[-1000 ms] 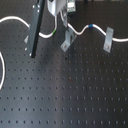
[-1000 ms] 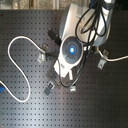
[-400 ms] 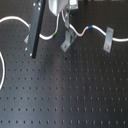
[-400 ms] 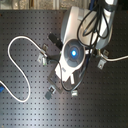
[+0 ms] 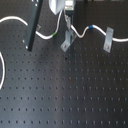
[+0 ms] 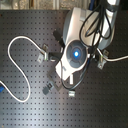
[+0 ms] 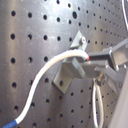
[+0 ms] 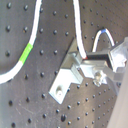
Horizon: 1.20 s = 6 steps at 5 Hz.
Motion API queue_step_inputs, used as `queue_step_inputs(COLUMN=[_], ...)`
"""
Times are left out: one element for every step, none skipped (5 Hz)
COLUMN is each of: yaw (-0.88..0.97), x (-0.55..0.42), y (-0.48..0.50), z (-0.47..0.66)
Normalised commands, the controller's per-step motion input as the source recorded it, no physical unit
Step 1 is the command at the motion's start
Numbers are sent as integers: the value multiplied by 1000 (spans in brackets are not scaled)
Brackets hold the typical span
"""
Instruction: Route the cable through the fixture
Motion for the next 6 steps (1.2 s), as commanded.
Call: queue_step_inputs(yaw=[897,1000,983,966,903,163], x=[16,0,-4,-6,-11,-80], y=[14,0,8,14,35,-16], z=[0,0,11,0,0,0])
